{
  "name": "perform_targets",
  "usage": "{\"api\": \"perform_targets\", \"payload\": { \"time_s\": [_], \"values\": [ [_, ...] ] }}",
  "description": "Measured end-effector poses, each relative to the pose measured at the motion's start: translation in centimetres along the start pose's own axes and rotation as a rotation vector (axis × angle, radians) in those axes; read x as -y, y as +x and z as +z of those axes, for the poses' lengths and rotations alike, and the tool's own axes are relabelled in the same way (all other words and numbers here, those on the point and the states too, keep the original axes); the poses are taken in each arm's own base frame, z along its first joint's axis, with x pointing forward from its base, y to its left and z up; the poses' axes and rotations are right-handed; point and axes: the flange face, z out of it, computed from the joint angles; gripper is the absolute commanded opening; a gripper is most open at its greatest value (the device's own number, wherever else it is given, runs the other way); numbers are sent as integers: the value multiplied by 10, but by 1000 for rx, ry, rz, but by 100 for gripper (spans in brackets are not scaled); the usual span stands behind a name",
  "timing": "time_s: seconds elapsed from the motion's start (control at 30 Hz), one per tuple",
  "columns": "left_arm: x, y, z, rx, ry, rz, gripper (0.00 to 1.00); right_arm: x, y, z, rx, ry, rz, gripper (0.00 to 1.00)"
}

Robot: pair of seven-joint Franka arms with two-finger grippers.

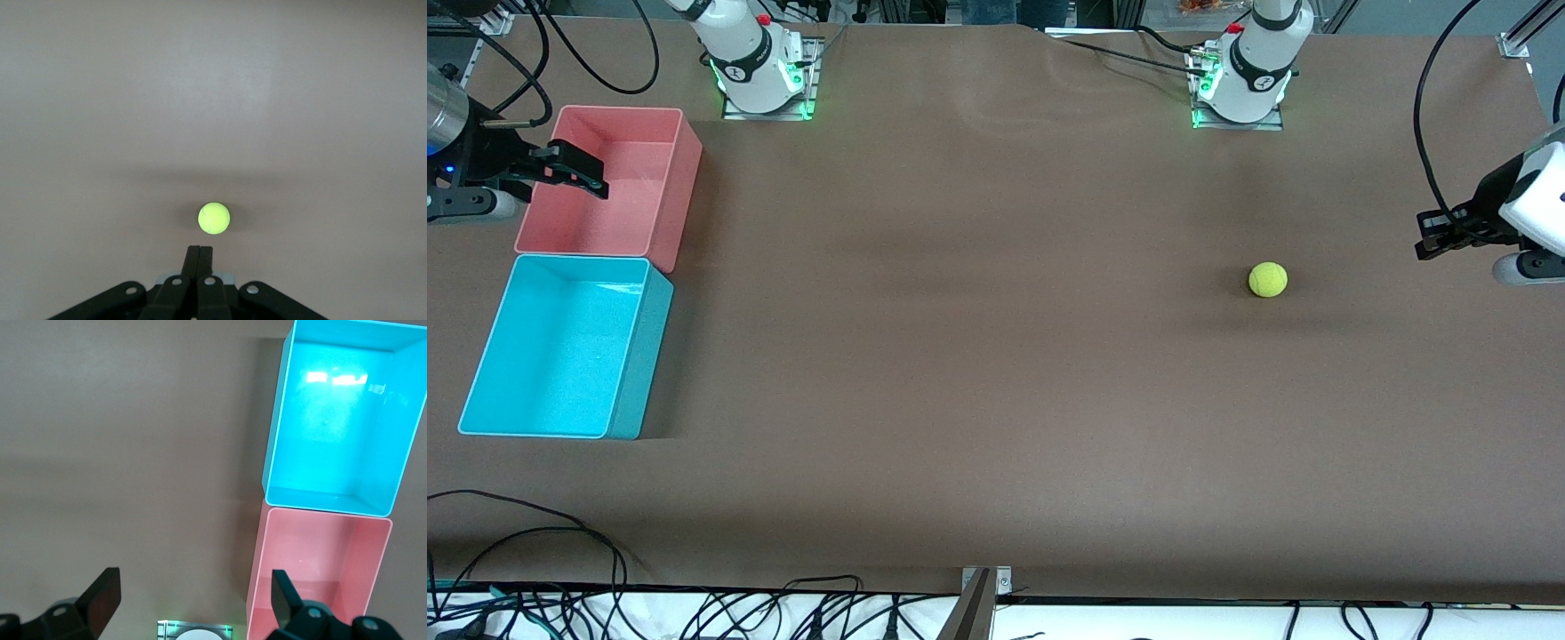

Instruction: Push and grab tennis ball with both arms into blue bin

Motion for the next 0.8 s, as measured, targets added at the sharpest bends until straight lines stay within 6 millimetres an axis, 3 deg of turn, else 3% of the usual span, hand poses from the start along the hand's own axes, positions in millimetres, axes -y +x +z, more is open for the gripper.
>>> {"api": "perform_targets", "payload": {
  "time_s": [0.33, 0.8],
  "values": [
    [6, 0, 1, 6, 17, -245, 0, 0, 0, 0, 0, 0, 0, 100],
    [24, 11, 24, 36, 45, -852, 0, 0, 0, 0, 0, 0, 0, 100]
  ]
}}
